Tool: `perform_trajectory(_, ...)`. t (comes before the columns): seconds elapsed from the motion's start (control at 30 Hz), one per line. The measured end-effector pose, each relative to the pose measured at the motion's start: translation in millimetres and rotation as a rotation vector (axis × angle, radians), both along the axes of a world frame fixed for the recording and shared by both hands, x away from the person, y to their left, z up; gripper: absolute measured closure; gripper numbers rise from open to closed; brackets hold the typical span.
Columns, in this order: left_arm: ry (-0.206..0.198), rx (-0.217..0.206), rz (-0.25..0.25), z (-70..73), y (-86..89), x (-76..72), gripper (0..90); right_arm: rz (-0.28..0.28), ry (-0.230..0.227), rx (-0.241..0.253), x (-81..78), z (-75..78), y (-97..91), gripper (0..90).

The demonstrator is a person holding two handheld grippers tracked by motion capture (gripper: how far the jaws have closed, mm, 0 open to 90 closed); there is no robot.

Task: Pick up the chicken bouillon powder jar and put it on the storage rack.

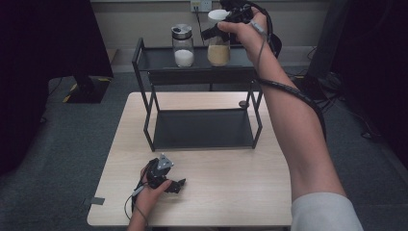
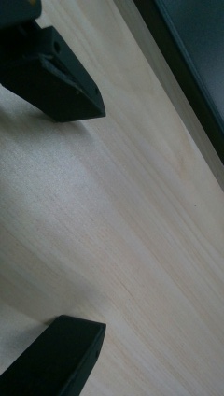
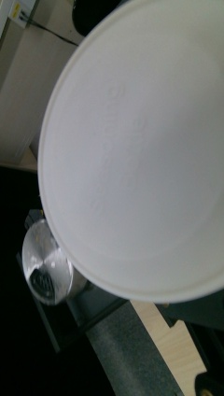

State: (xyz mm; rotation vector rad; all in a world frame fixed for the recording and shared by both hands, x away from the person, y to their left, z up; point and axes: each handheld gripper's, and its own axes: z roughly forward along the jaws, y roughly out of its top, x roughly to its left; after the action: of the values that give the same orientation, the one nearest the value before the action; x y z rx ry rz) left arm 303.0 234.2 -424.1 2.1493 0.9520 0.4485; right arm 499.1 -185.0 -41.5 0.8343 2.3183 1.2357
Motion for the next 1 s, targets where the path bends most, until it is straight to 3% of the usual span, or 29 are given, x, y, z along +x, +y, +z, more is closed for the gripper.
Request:
perform_trajectory(0.17, 0.000, 0.000, 0.000, 0.0, 0.0, 0.0, 0.0, -0.038, -0.003, -0.002, 6.0, -4.5, 1.6, 36.0)
perform_trajectory(0.43, 0.000, 0.000, 0.000, 0.0, 0.0, 0.0, 0.0, -0.051, -0.004, 0.002, 15.0, -14.2, 5.8, 36.0)
perform_trajectory(0.87, 0.000, 0.001, 0.000, 0.1, 0.0, 0.0, 0.0, -0.071, -0.021, 0.050, 13.8, -23.8, 4.4, 36.0)
perform_trajectory(1.0, 0.000, 0.001, 0.000, 0.0, 0.0, 0.0, 0.0, -0.079, -0.038, 0.034, 13.3, -23.5, 11.0, 36.0)
